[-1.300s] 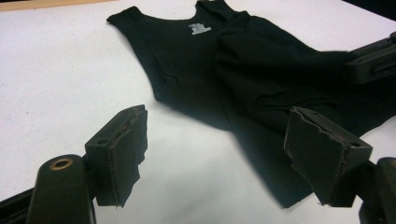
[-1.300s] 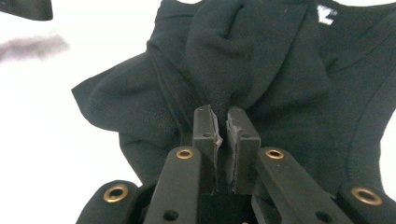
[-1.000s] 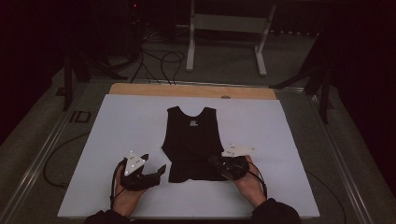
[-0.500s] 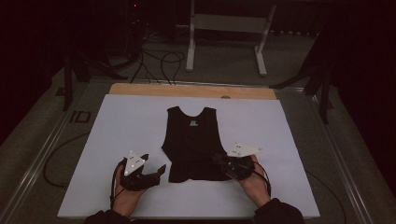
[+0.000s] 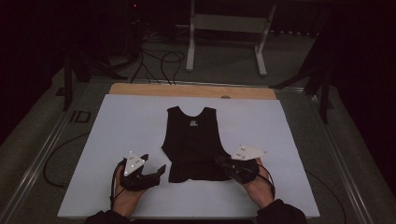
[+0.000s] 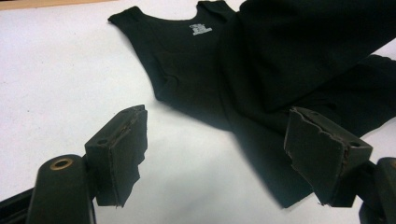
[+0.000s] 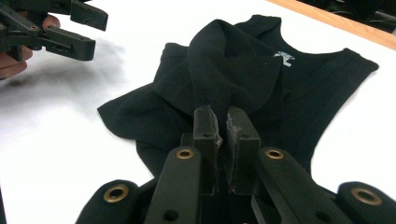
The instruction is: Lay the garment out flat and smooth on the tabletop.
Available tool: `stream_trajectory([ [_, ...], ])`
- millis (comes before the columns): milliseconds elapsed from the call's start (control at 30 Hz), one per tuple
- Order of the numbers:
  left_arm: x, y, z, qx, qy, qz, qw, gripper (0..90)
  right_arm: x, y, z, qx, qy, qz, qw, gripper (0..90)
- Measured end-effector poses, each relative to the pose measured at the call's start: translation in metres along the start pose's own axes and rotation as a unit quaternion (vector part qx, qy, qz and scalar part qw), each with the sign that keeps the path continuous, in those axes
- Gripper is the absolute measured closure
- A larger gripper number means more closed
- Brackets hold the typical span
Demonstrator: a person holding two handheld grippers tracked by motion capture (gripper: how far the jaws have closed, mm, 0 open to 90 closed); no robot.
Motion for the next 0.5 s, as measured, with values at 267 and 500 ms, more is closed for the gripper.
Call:
stream_trajectory([
  [267,0.001,-0.002,0.0,-0.002,0.0,0.006,1.0,21.4,0.001,-0.001,0.012,0.005,0.006,-0.003,1.0,84.0],
  [500,0.001,-0.002,0.0,-0.003,-0.002,0.005,1.0,21.4,0.006,0.001,0.022,0.026,0.004,0.005,0.9996,83.9],
])
Point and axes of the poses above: each handheld gripper's, and its own axes: z roughly backward along the jaws, x roughly out of its underside, y roughly to its right, the point moved 7 cm from there along -z, roughly forward along the jaws, and after that the axes turned 1 degree about -x, right-handed, at the moved point
